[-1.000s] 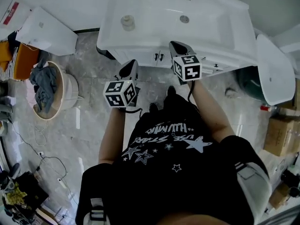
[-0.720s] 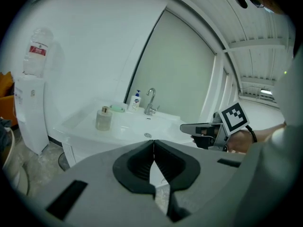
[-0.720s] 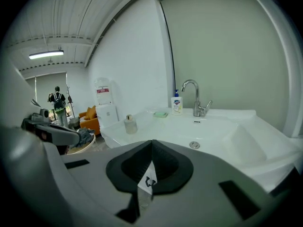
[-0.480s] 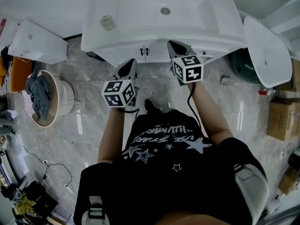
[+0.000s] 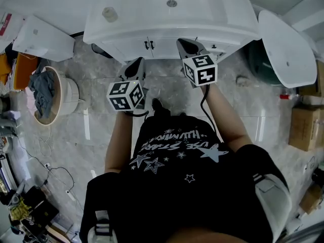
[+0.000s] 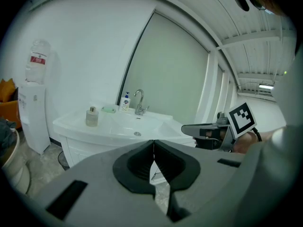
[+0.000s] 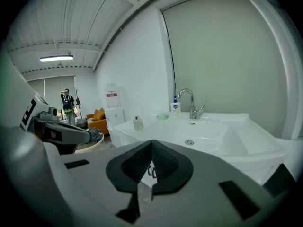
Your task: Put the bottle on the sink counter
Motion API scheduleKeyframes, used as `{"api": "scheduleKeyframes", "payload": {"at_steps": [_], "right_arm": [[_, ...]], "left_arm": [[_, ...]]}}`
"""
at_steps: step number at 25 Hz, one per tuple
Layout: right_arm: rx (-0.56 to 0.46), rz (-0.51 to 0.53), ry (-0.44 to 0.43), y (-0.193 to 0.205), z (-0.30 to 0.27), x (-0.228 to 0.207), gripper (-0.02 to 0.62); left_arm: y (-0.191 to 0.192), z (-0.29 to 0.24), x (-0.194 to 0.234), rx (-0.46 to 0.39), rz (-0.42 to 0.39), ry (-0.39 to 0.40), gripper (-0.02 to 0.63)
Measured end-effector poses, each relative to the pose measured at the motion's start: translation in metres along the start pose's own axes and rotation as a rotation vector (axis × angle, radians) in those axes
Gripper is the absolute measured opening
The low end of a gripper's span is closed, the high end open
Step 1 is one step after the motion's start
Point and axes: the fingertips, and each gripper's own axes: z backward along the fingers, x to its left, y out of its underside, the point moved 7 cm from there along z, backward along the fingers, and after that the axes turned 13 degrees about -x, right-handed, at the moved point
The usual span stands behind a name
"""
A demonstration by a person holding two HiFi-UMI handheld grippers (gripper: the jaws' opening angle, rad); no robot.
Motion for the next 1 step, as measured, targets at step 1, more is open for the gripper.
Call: {"api": "scheduleKeyframes", "payload": {"at_steps": [1], "right_arm": [[-0.004,0.001,-0.008,0.0014,0.0072,0.0004,0.006]], "left_arm": [[0.002,0.0033,-0.0055,-0.005,-0.001,-0.006,0.009]]}}
